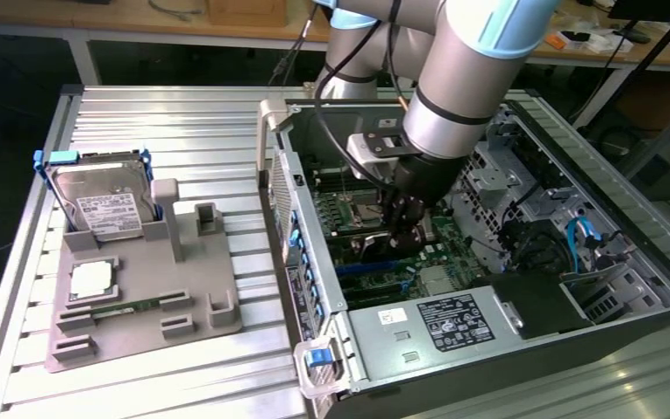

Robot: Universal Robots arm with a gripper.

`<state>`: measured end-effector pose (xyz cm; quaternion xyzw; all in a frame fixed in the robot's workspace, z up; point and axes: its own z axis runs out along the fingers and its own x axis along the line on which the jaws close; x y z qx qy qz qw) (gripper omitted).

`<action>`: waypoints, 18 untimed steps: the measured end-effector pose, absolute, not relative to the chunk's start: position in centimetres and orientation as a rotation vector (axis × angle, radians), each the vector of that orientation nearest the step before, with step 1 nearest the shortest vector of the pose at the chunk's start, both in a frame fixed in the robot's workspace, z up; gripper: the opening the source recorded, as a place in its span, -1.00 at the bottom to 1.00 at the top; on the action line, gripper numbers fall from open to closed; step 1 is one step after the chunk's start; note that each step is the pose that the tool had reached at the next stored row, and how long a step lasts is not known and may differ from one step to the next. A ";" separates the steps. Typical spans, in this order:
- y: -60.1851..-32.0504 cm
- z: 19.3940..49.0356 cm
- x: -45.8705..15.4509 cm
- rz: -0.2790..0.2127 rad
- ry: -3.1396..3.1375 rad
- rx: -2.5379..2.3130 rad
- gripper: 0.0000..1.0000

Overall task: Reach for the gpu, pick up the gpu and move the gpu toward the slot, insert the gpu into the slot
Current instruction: 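Insert the gpu into the slot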

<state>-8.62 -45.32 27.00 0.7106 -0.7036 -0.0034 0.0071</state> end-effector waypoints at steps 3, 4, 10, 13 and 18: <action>-45.3 27.0 -8.8 -0.010 -2.200 2.222 -0.47; -45.3 27.0 -8.8 -0.010 -2.200 2.222 -0.47; -45.3 27.0 -9.0 -0.011 -2.200 2.222 -0.47; -45.3 27.0 -9.1 -0.010 -2.200 2.222 -0.47; -45.3 27.0 -9.2 -0.010 -2.201 2.222 -0.47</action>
